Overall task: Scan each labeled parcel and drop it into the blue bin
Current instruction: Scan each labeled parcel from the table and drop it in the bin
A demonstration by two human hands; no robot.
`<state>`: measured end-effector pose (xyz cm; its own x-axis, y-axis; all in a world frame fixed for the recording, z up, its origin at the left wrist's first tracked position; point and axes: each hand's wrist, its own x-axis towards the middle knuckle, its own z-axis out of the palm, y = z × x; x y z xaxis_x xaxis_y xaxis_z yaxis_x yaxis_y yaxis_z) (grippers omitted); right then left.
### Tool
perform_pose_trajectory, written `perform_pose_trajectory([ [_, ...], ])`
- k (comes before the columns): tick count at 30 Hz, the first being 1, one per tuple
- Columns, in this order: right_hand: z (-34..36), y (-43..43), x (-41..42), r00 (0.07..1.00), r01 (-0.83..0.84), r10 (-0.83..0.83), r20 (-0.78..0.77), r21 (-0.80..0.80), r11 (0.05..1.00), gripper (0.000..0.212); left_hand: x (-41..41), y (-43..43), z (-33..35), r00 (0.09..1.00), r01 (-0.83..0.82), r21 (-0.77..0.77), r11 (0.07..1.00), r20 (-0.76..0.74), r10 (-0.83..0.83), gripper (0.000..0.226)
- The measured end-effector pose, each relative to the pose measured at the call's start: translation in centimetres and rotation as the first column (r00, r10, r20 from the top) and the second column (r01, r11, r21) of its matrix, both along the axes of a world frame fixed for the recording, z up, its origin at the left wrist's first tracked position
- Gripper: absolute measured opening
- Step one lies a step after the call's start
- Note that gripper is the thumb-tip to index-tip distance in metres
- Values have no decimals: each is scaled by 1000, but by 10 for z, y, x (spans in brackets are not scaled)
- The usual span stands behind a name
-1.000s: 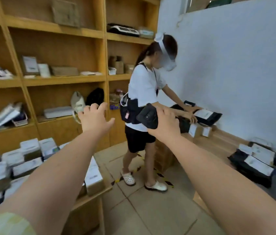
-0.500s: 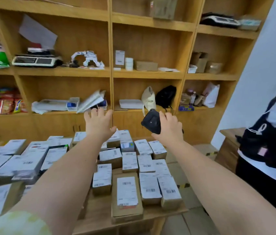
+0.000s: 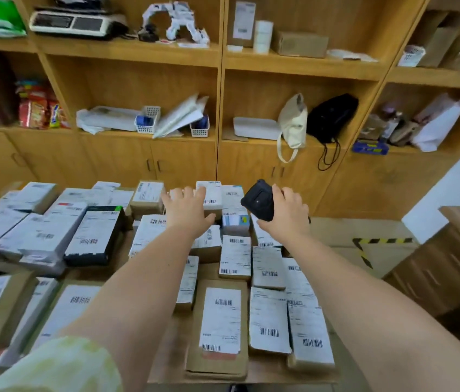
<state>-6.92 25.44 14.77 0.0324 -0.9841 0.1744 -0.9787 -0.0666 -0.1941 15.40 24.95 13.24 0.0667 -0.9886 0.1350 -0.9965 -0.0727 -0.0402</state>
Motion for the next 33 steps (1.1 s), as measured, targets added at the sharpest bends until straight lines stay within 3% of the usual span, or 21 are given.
perform_pose_trajectory([
  [11,-84,-94,-8,996,-7,-12,86,218,976,91,-61,-67,-83,979,-99,239,966,-148,137,72],
  [17,-119,-118,2,922,151,-248,297,316,937,83,-84,-82,-129,953,-64,316,947,-261,152,71],
  [22,-139,-138,0,900,209,-318,299,345,915,82,-96,-100,-151,985,-93,353,931,-105,138,75],
  [33,-159,-154,-15,882,189,-319,348,358,914,89,-129,-142,-169,957,-255,453,854,-6,289,89],
])
